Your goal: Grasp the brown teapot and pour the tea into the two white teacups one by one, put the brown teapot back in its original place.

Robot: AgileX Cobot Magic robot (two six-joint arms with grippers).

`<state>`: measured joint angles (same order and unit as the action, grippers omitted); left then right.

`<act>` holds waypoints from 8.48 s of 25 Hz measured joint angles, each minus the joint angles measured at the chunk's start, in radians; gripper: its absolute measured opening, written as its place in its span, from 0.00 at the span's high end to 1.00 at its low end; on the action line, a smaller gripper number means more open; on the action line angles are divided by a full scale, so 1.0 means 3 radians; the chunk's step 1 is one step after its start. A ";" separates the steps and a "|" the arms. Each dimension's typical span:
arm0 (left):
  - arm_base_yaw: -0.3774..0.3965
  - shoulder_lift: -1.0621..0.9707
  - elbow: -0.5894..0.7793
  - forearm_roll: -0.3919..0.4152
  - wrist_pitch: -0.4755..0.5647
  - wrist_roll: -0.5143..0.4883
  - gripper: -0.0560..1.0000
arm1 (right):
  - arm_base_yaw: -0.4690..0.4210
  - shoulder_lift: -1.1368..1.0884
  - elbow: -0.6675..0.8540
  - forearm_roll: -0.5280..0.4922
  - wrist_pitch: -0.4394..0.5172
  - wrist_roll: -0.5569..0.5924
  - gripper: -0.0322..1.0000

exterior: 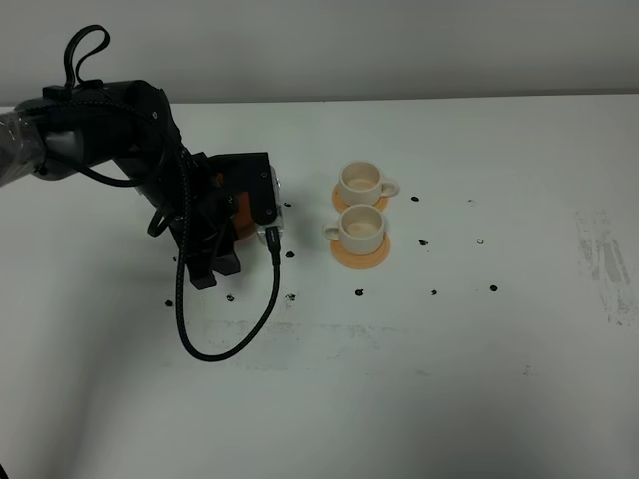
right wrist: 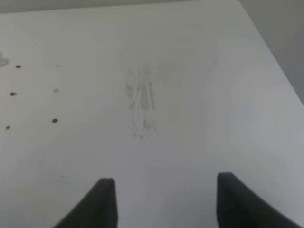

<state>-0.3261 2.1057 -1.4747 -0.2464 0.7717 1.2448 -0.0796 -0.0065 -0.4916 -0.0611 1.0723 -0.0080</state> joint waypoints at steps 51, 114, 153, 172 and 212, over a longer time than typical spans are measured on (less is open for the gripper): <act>0.0254 -0.0924 0.0672 -0.0384 -0.0287 -0.1659 0.54 | 0.0000 0.0000 0.0000 0.0000 0.0000 0.0000 0.53; 0.0173 0.0195 -0.0402 0.0261 0.0009 -0.3933 0.64 | 0.0000 0.0000 0.0000 0.0000 0.0000 0.0000 0.53; 0.0158 0.0016 -0.0510 0.0681 0.0030 -0.3257 0.85 | 0.0000 0.0000 0.0000 0.0000 0.0000 0.0000 0.53; 0.0077 -0.0167 -0.0510 0.0207 -0.0070 -0.1443 0.85 | 0.0000 0.0000 0.0000 0.0000 0.0000 0.0000 0.53; -0.0184 -0.0079 -0.0510 0.0187 -0.0521 0.0351 0.85 | 0.0000 0.0000 0.0000 0.0000 0.0000 0.0000 0.53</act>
<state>-0.3814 2.0820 -1.6278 -0.1904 0.6153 1.3500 -0.0796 -0.0065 -0.4916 -0.0611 1.0723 -0.0080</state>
